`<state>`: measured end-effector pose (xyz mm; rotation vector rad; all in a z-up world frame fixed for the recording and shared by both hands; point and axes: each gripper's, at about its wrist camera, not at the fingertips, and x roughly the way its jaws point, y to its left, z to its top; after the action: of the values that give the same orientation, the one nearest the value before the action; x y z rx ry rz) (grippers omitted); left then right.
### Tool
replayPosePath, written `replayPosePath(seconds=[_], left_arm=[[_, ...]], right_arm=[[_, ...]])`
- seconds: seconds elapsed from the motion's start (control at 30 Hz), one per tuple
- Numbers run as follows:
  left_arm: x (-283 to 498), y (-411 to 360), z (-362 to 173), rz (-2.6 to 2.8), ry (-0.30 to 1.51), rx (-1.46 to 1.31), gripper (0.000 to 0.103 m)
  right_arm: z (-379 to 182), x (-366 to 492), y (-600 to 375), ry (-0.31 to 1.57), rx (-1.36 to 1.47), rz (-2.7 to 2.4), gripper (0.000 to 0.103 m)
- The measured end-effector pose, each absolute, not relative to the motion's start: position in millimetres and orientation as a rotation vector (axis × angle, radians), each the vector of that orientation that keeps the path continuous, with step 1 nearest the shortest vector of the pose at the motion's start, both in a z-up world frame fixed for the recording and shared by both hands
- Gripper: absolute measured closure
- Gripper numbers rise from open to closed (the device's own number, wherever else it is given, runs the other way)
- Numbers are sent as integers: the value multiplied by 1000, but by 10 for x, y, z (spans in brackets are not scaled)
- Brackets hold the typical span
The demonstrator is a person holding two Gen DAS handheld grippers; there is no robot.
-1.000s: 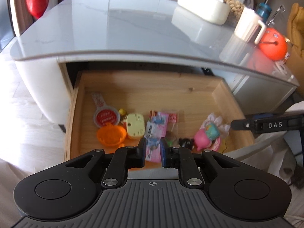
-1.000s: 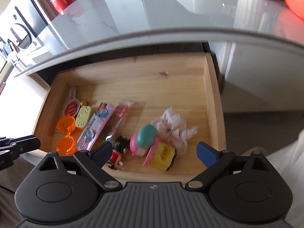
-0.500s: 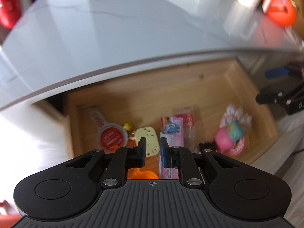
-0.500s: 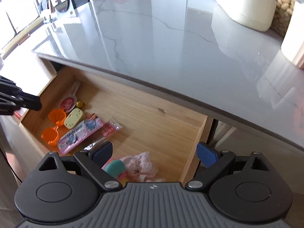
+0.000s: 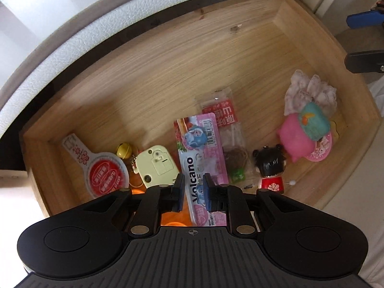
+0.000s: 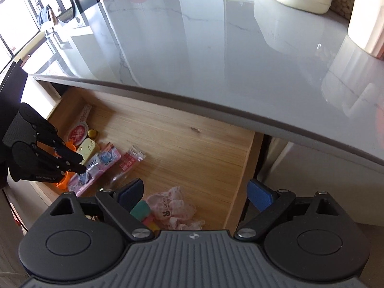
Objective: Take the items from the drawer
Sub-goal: 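Close the left gripper on the pink Volcano package and lift it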
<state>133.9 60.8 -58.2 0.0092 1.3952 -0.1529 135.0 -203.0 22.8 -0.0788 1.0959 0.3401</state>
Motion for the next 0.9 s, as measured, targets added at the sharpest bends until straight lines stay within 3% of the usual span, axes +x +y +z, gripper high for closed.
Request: replayPosePath(seconds=[0.5,0.9], left_arm=[[1470,605,-618,-216,1436,-29,84],[1555,355,-520,-231,1283,107,81]], right_arm=[[151,1409,-1943,1120,-147,293,9],[134,1424,-1968,1121,-135,256,9]])
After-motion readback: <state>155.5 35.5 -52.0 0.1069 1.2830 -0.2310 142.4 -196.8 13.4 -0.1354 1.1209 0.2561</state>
